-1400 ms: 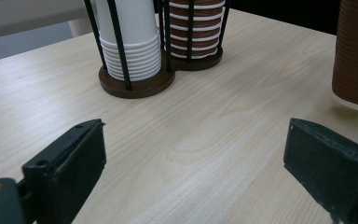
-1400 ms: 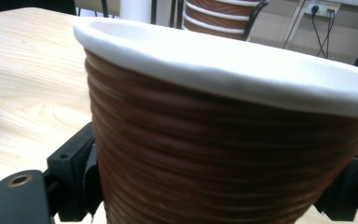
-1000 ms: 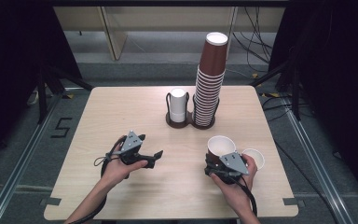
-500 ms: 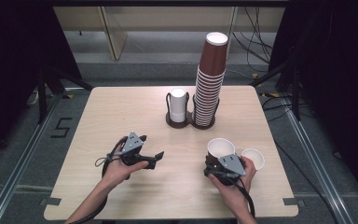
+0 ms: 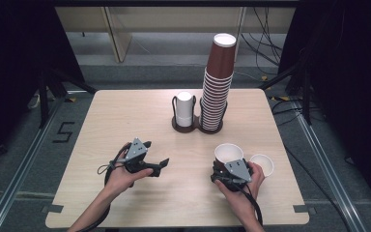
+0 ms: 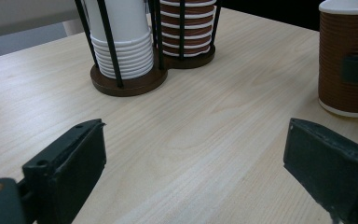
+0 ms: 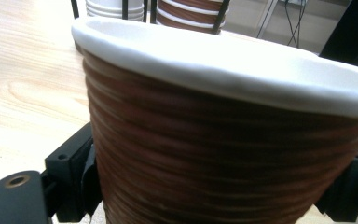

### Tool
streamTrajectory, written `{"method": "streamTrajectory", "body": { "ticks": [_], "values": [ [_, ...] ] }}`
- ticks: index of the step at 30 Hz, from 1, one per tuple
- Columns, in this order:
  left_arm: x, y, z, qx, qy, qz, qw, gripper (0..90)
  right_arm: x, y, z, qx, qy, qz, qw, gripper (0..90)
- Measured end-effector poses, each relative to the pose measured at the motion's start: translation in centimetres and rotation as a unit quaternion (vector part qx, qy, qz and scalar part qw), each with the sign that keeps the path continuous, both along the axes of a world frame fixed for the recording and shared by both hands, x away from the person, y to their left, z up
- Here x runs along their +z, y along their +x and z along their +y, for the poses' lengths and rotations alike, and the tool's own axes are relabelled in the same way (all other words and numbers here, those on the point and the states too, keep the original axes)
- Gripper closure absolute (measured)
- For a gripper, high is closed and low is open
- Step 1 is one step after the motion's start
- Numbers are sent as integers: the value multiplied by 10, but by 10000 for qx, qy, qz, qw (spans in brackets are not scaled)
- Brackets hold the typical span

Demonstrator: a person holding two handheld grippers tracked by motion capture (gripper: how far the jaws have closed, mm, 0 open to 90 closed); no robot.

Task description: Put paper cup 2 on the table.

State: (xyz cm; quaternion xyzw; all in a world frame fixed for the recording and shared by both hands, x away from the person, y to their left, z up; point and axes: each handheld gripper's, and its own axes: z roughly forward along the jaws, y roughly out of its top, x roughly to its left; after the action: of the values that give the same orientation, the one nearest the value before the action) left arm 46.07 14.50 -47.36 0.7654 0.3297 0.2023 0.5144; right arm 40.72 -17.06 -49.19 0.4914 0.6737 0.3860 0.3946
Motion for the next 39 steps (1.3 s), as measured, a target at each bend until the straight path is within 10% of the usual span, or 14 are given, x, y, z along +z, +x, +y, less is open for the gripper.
{"method": "streamTrajectory", "body": {
  "ticks": [21, 39],
  "values": [
    [-3, 0, -1, -8, 80, -1, 10000, 54, -1, 0, 0, -83, -159, -27, 9998, 65],
    [-4, 0, -2, 15, 62, 3, 10000, 53, 3, -16, 4, -95, 252, 262, 9993, 7]
  ]
}}
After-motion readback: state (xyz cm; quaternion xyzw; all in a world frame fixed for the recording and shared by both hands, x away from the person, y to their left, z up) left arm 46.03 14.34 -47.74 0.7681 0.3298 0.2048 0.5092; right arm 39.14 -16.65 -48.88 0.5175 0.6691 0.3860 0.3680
